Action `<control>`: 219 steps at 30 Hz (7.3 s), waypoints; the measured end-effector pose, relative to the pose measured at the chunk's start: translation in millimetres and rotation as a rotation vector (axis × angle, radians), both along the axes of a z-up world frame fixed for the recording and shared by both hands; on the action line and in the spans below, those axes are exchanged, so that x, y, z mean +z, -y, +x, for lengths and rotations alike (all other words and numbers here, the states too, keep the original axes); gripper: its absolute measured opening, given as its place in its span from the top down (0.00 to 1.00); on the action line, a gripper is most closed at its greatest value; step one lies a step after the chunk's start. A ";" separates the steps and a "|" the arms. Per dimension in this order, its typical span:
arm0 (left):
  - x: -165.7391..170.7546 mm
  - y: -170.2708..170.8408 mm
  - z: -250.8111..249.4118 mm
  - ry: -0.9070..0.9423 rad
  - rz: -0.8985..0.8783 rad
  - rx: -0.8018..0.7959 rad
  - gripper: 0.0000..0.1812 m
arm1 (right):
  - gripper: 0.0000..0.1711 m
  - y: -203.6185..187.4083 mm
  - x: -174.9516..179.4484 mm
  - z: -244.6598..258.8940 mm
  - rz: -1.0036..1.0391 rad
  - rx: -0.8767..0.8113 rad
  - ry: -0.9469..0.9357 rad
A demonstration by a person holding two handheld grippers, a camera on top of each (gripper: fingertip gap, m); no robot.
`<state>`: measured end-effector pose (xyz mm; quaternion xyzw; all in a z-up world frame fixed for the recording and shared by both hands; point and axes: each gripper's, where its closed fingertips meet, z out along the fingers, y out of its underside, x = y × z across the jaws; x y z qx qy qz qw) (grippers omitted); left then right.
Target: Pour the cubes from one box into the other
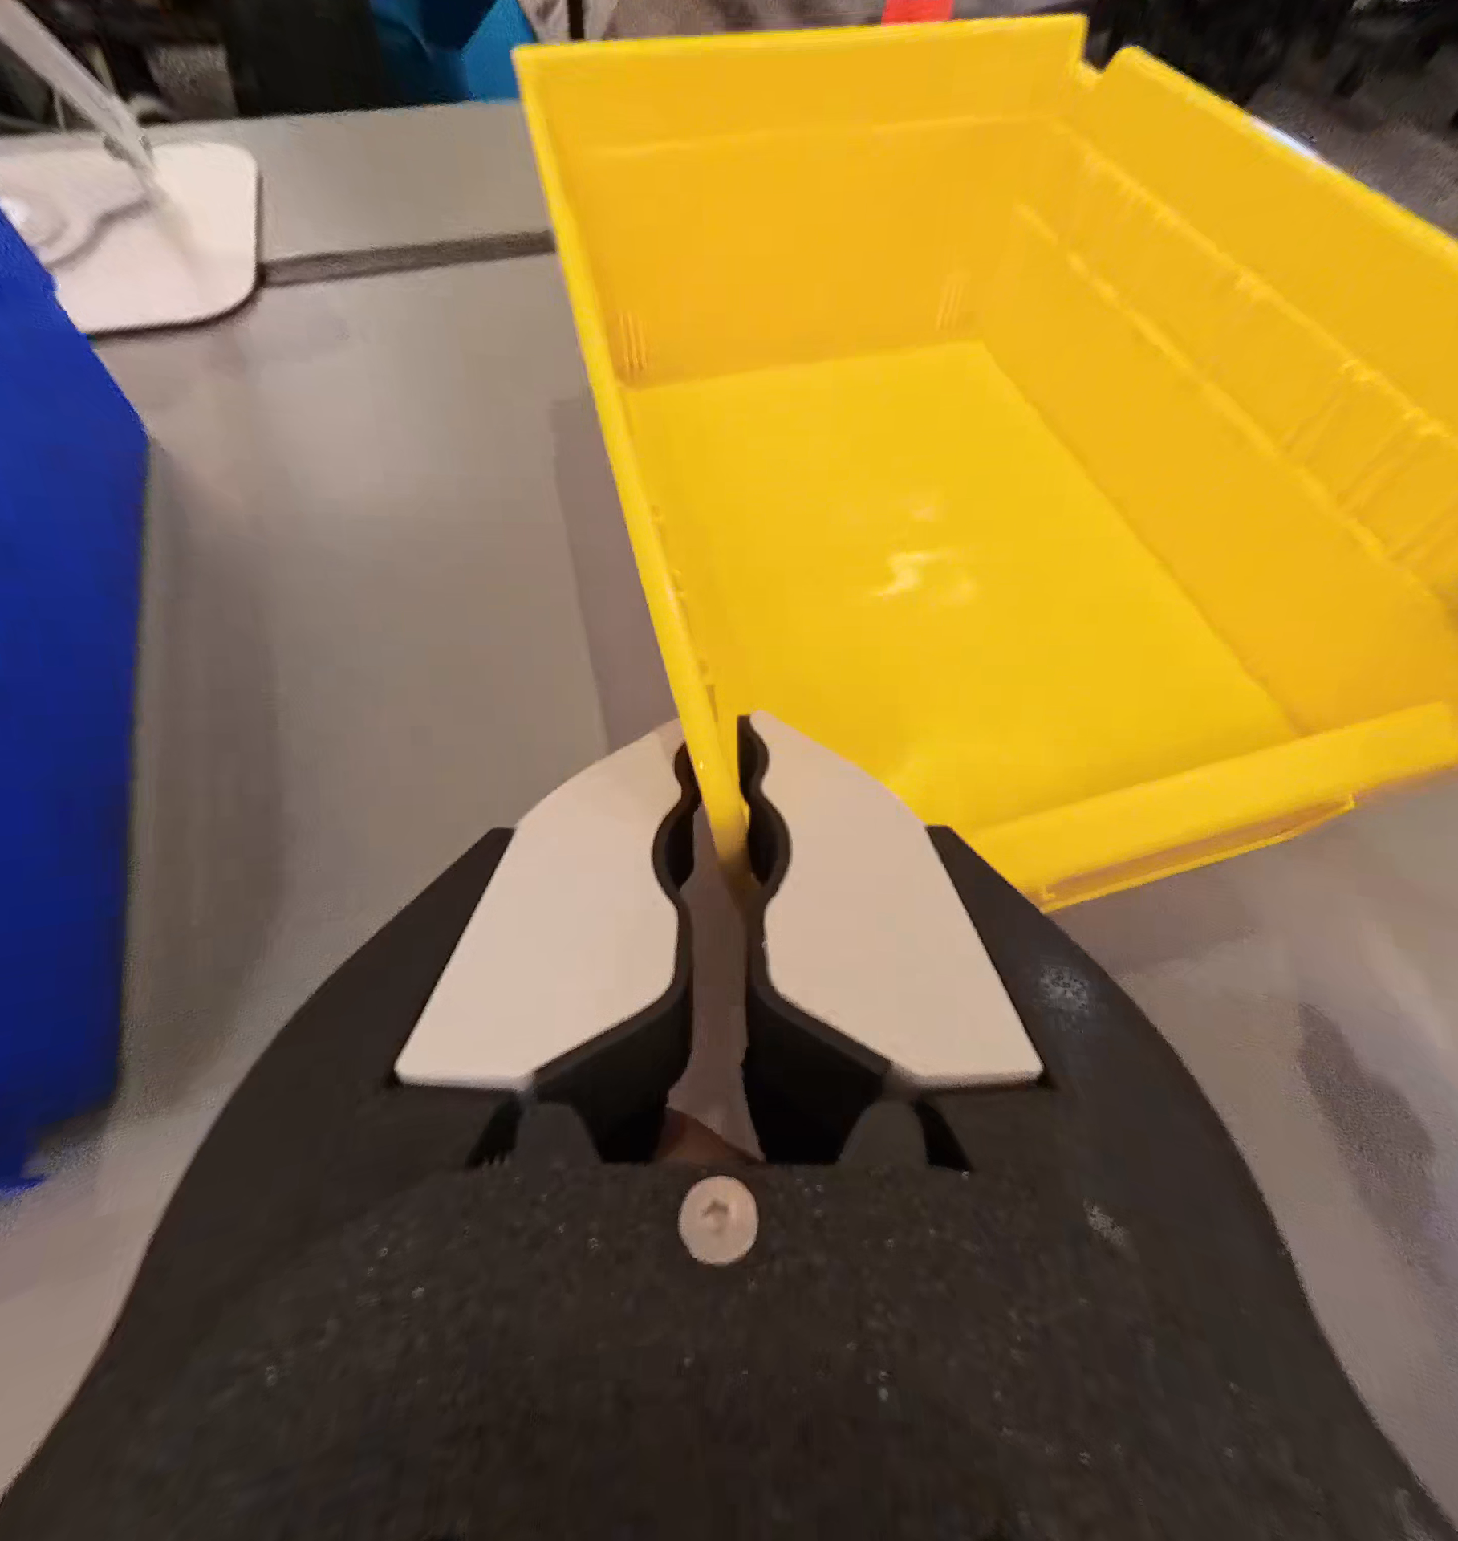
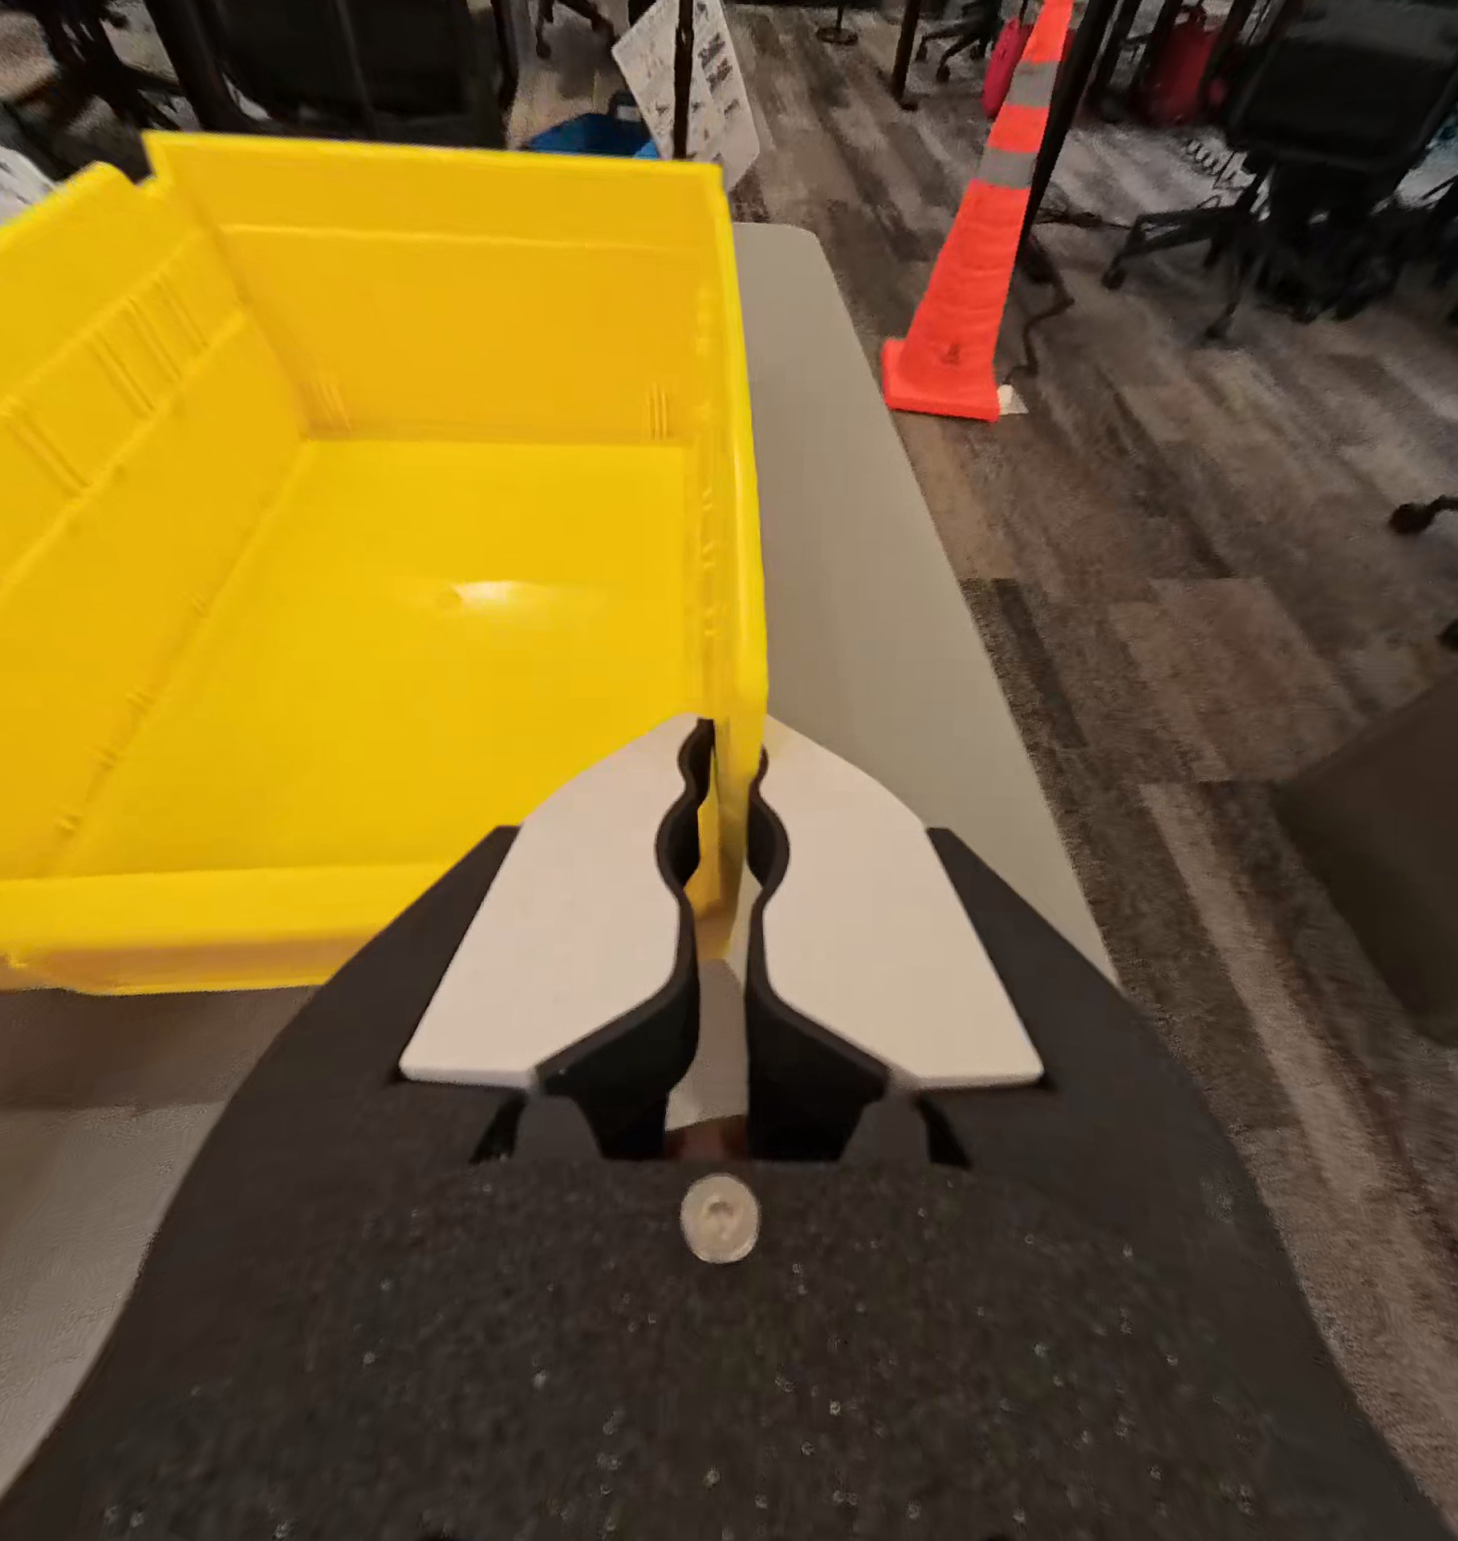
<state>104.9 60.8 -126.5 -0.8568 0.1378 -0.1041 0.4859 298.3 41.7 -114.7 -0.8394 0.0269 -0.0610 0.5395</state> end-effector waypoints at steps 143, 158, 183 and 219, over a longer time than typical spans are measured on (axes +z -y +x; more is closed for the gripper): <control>-2.5 14.3 -475.8 -0.039 0.010 0.350 0.98 | 0.67 -37.1 -29.5 -491.8 -0.121 0.567 -0.163; 99.5 29.3 -299.8 0.095 0.044 0.099 0.98 | 0.99 8.1 128.7 -305.9 0.059 0.187 0.099; 82.2 41.3 73.6 0.648 -0.205 -0.144 0.97 | 0.98 46.8 211.4 3.8 -0.058 -0.149 0.483; 53.7 58.8 93.4 1.216 -0.711 -0.111 0.97 | 0.96 -39.5 227.2 -105.4 -0.294 0.003 1.210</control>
